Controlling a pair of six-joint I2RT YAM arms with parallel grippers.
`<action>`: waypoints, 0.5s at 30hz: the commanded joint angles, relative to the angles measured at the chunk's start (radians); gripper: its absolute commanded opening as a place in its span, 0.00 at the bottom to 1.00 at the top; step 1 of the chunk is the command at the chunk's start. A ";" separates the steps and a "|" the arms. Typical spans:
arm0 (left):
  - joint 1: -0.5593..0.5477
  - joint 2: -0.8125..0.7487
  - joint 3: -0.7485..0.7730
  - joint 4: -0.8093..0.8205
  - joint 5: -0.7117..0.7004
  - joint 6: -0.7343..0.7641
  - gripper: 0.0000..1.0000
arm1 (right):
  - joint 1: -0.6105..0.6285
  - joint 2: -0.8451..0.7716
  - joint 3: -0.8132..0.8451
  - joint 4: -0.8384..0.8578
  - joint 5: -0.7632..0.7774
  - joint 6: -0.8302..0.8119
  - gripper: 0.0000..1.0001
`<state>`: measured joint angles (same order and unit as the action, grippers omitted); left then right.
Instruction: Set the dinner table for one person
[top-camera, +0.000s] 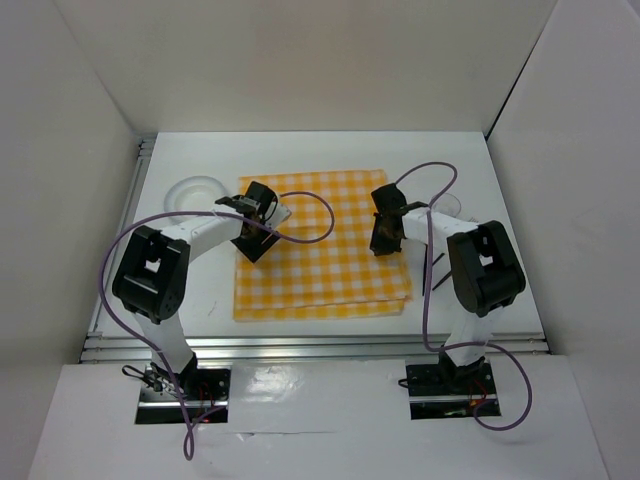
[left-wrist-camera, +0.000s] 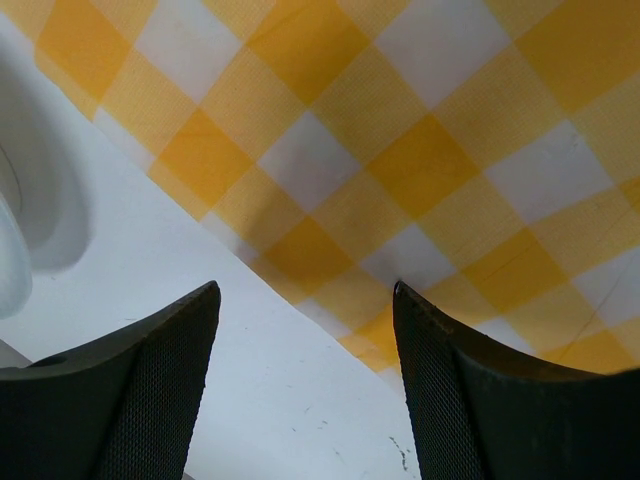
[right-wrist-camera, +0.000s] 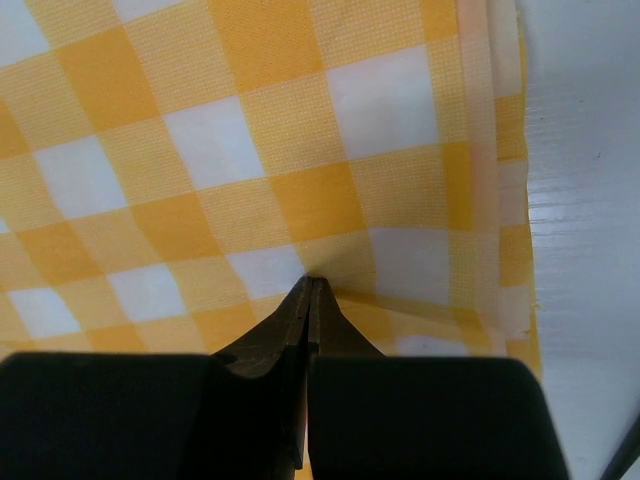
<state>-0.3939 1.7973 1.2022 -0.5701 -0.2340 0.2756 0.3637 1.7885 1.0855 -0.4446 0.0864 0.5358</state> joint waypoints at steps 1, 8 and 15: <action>0.007 0.005 -0.003 0.024 -0.022 -0.035 0.76 | 0.003 -0.046 -0.018 0.050 -0.013 0.036 0.00; 0.007 0.007 0.017 0.039 -0.033 -0.026 0.76 | 0.003 -0.035 -0.018 0.029 -0.042 0.056 0.00; 0.047 -0.081 0.028 0.039 0.033 -0.064 0.79 | 0.012 -0.118 -0.032 0.040 -0.051 0.092 0.00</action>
<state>-0.3653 1.7943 1.2026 -0.5472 -0.2443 0.2527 0.3641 1.7473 1.0409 -0.4255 0.0414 0.6044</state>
